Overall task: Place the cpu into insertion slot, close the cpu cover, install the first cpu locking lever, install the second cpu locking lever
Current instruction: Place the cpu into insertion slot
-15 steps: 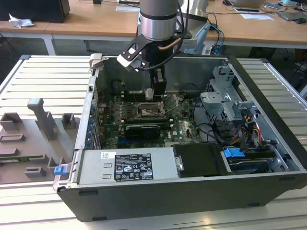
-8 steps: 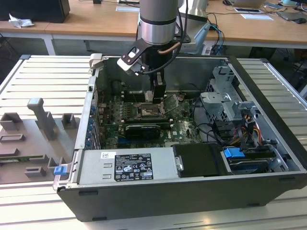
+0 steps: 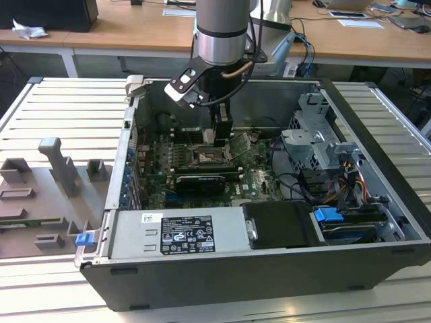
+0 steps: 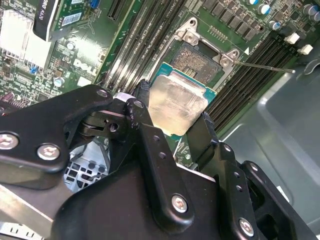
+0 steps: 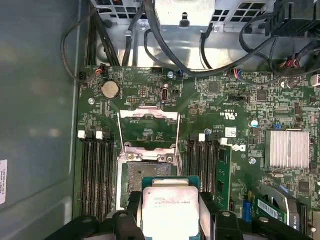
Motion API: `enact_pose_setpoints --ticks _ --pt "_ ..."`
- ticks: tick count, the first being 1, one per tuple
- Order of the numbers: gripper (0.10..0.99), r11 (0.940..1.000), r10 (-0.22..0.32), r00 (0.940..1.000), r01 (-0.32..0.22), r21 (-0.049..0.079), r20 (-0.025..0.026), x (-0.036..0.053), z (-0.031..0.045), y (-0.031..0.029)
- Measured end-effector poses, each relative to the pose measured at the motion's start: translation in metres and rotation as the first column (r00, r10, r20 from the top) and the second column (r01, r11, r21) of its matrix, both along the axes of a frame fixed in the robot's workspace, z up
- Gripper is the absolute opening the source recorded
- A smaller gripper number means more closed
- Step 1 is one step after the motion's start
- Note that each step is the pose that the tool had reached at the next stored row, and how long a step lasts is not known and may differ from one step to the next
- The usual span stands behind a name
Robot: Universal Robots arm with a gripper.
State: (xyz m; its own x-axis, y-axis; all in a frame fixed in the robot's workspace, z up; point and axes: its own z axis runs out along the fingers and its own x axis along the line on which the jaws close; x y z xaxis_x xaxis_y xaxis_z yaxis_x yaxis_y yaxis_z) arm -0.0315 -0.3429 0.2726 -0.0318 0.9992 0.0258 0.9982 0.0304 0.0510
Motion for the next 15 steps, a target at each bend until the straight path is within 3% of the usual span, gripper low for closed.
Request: enact_pose_setpoints --ticks 15 --pt "0.541 1.0000 0.000 1.0000 0.000 -0.002 -0.0078 0.0001 -0.0069 0.0000"
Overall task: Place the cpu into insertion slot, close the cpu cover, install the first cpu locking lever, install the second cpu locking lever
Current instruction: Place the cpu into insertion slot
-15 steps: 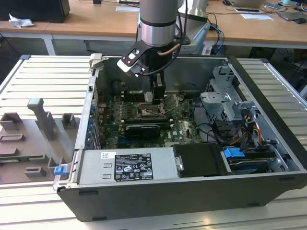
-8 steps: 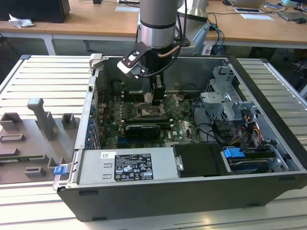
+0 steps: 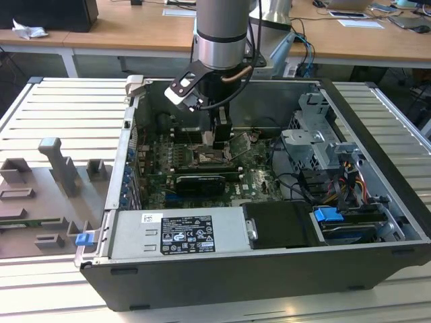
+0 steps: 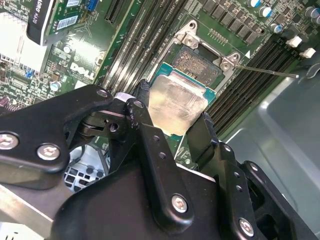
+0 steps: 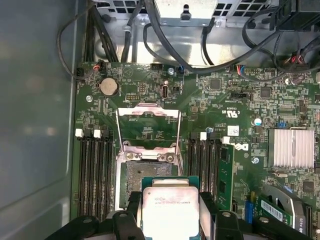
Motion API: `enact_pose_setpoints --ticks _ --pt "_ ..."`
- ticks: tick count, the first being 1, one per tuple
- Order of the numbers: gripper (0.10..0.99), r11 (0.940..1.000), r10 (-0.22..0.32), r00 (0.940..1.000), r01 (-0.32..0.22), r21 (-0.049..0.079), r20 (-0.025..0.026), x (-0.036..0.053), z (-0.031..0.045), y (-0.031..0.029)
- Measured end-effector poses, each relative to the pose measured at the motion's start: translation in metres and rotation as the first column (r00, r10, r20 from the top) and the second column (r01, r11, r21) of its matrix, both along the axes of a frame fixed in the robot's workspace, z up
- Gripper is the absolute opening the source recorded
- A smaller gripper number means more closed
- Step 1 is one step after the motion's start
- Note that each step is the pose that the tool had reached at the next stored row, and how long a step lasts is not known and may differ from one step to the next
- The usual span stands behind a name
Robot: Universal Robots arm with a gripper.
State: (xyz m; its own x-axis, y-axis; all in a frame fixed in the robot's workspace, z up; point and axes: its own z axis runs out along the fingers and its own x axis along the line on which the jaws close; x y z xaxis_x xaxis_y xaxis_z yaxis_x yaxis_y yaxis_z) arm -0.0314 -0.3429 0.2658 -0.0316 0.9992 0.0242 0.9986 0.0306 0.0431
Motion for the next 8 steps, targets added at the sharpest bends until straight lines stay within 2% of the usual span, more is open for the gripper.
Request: enact_pose_setpoints --ticks 3,4,8 --pt "0.541 0.9999 -0.001 1.0000 0.001 -0.011 0.0011 0.0000 -0.0039 0.0000" --pt "0.541 0.9999 -0.002 1.0000 0.002 -0.011 0.0026 -0.0001 -0.0049 0.0000" --pt "0.541 0.9999 -0.010 0.9999 0.010 -0.007 0.0028 -0.0001 -0.0089 0.0001"
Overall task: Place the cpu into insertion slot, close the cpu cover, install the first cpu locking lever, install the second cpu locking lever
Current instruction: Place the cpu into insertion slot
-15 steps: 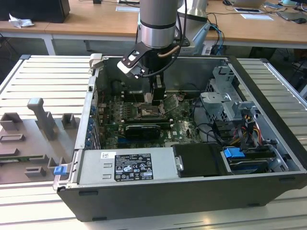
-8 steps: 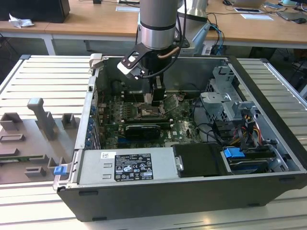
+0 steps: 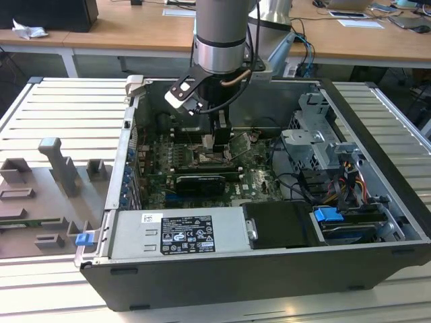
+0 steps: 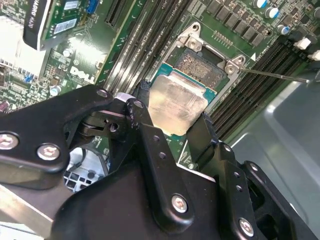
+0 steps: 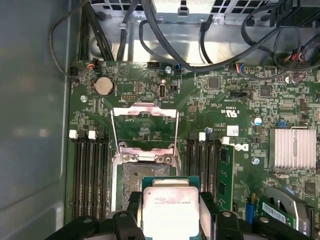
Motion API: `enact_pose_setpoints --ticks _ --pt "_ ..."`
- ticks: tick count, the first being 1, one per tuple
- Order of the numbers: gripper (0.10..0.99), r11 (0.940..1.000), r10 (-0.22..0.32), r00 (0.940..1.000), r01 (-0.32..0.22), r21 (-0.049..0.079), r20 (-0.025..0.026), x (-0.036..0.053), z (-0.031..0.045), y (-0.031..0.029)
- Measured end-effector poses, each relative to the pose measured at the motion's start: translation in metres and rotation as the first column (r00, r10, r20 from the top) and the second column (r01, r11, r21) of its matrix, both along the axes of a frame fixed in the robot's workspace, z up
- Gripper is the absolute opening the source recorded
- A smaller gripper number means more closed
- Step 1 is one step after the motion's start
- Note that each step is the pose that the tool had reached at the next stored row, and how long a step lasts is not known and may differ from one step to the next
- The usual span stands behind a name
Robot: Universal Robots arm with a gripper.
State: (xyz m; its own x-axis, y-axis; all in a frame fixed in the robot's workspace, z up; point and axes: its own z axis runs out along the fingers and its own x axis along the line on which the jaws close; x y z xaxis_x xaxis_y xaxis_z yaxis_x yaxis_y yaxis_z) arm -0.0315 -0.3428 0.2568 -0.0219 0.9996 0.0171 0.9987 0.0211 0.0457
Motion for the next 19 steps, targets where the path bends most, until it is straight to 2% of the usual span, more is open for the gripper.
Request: enact_pose_setpoints --ticks 4,12,15,19 --pt "0.541 1.0000 0.000 1.0000 0.000 0.000 0.0000 0.0000 -0.0096 0.0078" --pt "0.541 1.0000 -0.003 1.0000 0.003 0.000 -0.0006 0.0001 -0.0229 0.0171" --pt "0.541 1.0000 -0.010 1.0000 0.010 0.000 -0.0014 0.0000 -0.0281 0.0182" --pt "0.541 0.9999 -0.010 0.9999 0.010 0.000 -0.0014 -0.0046 -0.0358 0.0184"
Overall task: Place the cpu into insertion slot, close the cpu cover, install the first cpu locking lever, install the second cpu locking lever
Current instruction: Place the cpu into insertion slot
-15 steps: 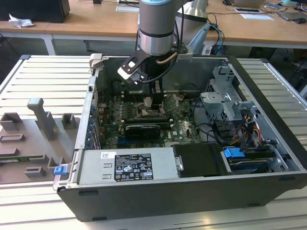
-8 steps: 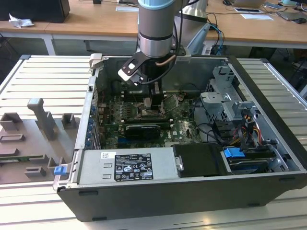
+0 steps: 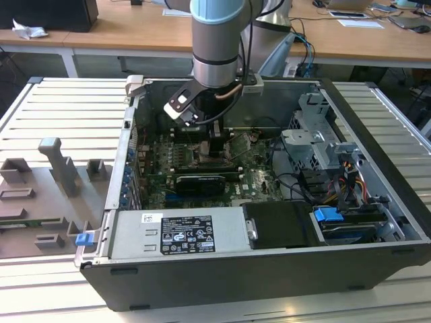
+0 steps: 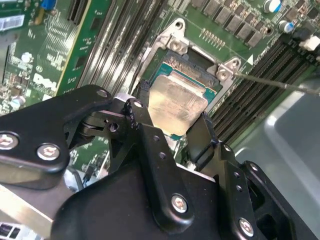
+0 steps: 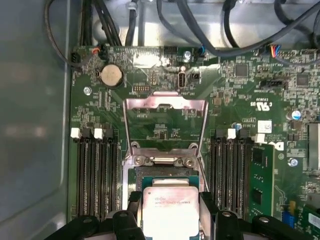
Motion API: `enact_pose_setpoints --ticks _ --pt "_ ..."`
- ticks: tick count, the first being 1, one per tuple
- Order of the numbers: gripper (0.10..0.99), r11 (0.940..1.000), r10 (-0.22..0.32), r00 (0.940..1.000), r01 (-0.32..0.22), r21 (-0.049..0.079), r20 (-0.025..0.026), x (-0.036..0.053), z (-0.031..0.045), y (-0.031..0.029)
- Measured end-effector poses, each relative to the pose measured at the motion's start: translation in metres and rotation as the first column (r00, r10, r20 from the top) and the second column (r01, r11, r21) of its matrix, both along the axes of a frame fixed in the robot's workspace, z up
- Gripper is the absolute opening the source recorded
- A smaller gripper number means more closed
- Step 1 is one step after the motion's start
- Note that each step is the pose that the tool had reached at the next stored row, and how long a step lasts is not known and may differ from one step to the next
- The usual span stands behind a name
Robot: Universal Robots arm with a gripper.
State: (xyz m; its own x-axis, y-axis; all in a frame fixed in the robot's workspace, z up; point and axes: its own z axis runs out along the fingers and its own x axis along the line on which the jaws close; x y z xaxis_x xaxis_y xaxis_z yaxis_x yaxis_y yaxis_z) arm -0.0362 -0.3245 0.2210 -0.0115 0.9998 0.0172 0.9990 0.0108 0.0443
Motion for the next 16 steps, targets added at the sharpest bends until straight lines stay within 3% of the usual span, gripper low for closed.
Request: enact_pose_setpoints --ticks 5,16 --pt "0.541 0.9996 -0.028 0.9996 0.028 0.000 -0.0001 -0.0002 -0.0051 0.0009" --pt "0.541 0.9996 -0.029 0.9996 0.029 -0.001 -0.0022 -0.0001 -0.0159 0.0060"
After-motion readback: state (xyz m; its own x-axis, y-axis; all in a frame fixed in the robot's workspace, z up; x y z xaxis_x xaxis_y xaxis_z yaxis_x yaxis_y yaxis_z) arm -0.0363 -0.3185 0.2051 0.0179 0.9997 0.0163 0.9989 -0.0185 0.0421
